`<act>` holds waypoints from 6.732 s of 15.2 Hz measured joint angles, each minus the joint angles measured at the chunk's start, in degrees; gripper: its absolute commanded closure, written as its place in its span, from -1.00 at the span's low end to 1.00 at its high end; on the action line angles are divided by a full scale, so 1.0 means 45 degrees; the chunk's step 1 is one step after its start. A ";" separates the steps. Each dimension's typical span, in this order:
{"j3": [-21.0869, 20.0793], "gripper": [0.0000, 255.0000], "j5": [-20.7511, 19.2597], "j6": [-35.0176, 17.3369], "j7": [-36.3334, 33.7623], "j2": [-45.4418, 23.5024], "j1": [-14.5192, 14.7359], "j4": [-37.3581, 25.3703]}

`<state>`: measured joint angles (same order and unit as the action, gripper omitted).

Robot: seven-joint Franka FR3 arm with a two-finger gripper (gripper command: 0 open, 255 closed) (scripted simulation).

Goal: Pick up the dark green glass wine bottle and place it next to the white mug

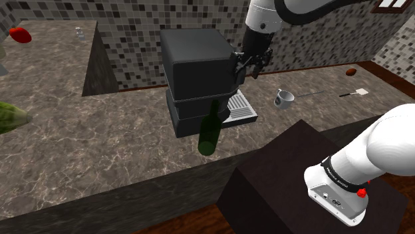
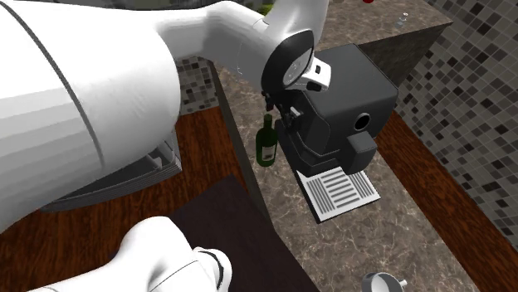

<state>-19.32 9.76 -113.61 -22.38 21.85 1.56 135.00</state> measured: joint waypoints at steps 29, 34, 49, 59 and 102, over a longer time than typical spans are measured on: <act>-0.1726 1.00 -0.1749 -0.3414 -0.3326 -0.4952 0.0182 -0.0965; -0.1726 1.00 -0.1750 -0.3415 -0.3327 -0.4954 0.0182 -0.0966; -0.1596 1.00 -0.1132 -0.1002 -0.2882 -0.3617 0.0138 -0.2161; -0.1473 1.00 -0.0940 0.0705 -0.2757 -0.3031 0.0114 -0.3326; -0.1501 1.00 -0.1536 0.8341 -0.3391 -0.4275 0.0074 -1.2106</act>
<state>-26.08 2.85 -76.07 -37.64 2.61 1.89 80.52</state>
